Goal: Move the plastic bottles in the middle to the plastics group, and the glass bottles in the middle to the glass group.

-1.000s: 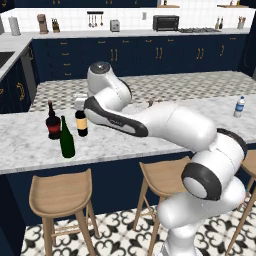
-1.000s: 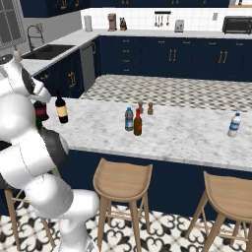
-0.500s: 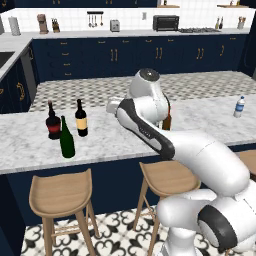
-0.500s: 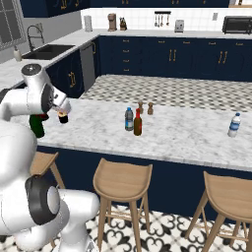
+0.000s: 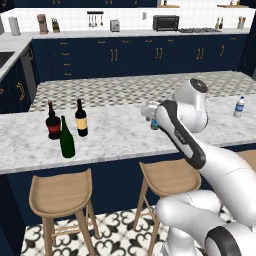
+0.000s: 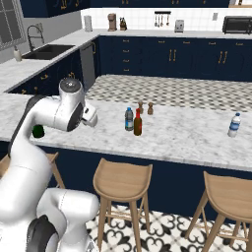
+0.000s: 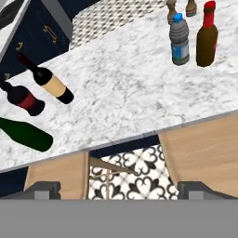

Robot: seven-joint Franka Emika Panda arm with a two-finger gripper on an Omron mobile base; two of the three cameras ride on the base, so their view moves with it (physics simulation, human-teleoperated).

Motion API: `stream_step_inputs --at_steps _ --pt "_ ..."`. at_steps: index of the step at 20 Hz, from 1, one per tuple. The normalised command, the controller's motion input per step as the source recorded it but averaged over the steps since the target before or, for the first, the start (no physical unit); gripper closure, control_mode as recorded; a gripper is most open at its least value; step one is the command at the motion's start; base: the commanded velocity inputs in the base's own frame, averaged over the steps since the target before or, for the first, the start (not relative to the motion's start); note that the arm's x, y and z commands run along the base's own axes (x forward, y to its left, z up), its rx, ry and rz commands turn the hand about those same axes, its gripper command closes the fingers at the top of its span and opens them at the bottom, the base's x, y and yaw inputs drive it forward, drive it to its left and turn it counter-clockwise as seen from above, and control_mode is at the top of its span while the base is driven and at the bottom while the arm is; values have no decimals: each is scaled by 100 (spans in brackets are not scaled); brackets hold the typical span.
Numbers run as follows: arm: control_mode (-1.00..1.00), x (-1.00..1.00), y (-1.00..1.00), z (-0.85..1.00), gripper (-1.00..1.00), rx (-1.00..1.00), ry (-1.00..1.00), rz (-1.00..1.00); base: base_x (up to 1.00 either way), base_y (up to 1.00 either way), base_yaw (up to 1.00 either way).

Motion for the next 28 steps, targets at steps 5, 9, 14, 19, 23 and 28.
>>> stream_step_inputs --at_steps 5,9,14,19,23,28 --pt "-100 9 -93 0 -100 2 4 0 0 0 0" --pt "-100 12 -77 0 -100 0 5 0 0 0 0" --pt "-100 30 -43 0 -100 -5 7 -4 0 0 0" --pt "-100 22 -22 0 -100 -15 3 -3 0 0 0" --pt "-100 19 -32 0 -100 -10 1 0 0 0 0" --pt "-100 12 -32 -1 -100 -2 0 2 0 0 0"
